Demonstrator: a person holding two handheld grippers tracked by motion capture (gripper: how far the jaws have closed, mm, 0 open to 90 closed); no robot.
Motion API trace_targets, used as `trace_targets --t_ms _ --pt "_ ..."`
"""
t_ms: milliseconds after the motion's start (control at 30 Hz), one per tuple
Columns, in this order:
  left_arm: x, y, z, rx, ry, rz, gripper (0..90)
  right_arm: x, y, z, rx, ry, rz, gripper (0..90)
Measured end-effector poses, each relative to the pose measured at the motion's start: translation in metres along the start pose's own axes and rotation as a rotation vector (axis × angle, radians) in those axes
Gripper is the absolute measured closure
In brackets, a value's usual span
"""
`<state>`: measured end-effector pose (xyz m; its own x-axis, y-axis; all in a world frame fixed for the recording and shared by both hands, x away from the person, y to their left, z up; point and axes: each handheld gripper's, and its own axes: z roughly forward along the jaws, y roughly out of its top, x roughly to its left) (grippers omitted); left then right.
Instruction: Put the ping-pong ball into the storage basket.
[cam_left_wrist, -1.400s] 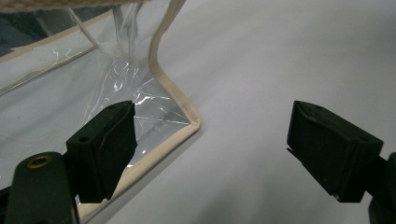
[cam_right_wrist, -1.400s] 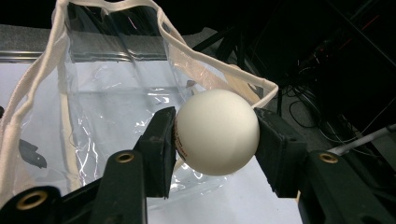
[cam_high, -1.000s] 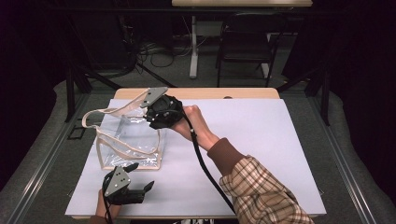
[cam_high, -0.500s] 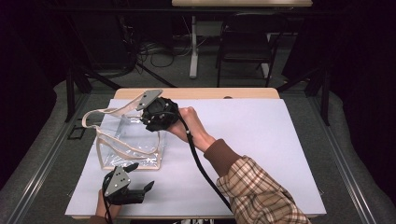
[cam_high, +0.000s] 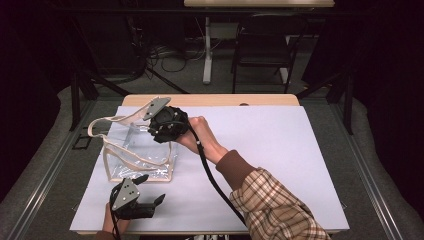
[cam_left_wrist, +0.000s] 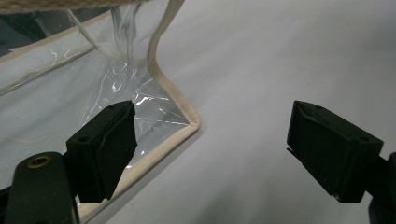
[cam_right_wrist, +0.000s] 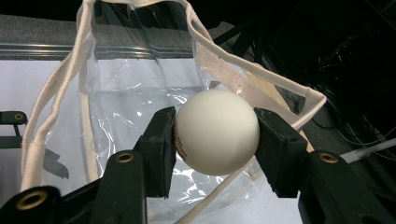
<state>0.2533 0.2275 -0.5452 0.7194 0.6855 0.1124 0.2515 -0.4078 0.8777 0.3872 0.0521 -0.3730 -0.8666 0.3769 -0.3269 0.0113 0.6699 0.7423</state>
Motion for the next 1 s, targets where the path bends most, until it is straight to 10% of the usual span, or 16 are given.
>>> trace_targets --t_ms 1000 --pt "0.0 0.0 0.0 0.001 0.0 0.0 16.1 0.01 -0.003 0.015 0.033 0.044 -0.005 50.9"
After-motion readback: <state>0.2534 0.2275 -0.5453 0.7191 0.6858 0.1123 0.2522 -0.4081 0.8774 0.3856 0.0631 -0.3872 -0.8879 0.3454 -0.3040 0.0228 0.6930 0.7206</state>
